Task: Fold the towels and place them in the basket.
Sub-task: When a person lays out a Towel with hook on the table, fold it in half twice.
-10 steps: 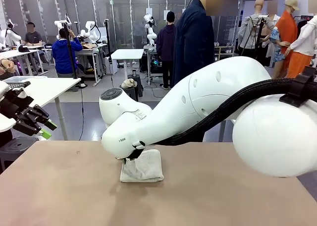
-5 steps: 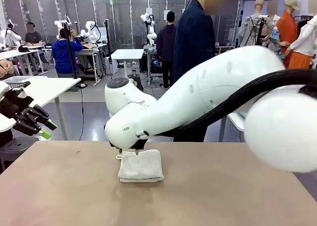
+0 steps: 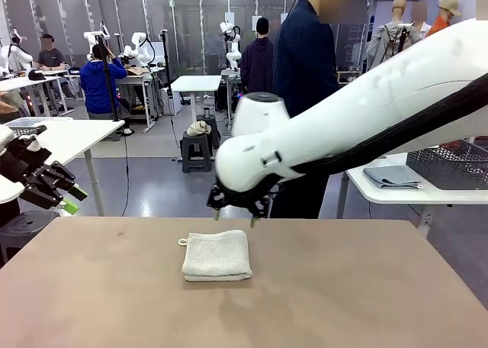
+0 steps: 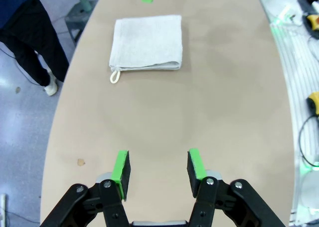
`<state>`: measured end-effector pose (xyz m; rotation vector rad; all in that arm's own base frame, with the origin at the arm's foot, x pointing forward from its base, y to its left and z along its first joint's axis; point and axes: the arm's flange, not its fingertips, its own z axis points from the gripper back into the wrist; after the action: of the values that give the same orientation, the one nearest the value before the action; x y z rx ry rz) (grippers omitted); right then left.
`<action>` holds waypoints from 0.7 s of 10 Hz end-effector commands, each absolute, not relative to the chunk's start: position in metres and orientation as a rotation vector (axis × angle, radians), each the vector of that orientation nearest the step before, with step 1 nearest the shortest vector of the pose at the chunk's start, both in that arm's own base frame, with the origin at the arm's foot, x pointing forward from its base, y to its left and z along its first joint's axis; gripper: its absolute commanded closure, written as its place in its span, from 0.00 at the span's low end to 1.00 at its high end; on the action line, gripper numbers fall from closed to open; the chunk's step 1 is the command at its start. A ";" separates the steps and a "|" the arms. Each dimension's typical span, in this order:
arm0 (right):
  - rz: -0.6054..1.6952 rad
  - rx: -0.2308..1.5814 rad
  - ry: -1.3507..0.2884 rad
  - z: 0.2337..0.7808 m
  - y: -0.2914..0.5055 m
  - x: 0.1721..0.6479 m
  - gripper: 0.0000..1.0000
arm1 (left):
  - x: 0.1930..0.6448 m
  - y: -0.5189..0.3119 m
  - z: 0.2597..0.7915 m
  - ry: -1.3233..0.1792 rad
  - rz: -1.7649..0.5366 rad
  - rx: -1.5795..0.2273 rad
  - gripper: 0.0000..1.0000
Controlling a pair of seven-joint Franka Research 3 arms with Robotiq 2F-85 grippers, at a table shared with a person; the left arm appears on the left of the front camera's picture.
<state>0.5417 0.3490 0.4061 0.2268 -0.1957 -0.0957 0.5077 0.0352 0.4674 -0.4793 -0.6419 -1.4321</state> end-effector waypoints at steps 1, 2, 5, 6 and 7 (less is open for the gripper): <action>0.000 0.299 -0.097 0.397 0.302 0.536 0.00 | 0.506 0.035 0.469 -0.645 -1.435 -0.474 0.40; 0.035 0.311 -0.084 0.395 0.290 0.538 0.00 | 0.506 0.035 0.469 -0.645 -1.435 -0.474 0.40; 0.103 0.316 -0.129 0.382 0.284 0.544 0.00 | 0.506 0.035 0.469 -0.645 -1.435 -0.474 0.40; 0.044 0.301 -0.098 0.388 0.284 0.548 0.00 | 0.506 0.035 0.469 -0.645 -1.435 -0.474 0.40; 0.044 0.301 -0.098 0.388 0.284 0.548 0.00 | 0.506 0.035 0.469 -0.645 -1.435 -0.474 0.40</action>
<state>0.5481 0.2847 0.3879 0.3000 -0.1021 0.0677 0.5077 0.0351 0.4674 -0.4793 -0.6418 -1.4322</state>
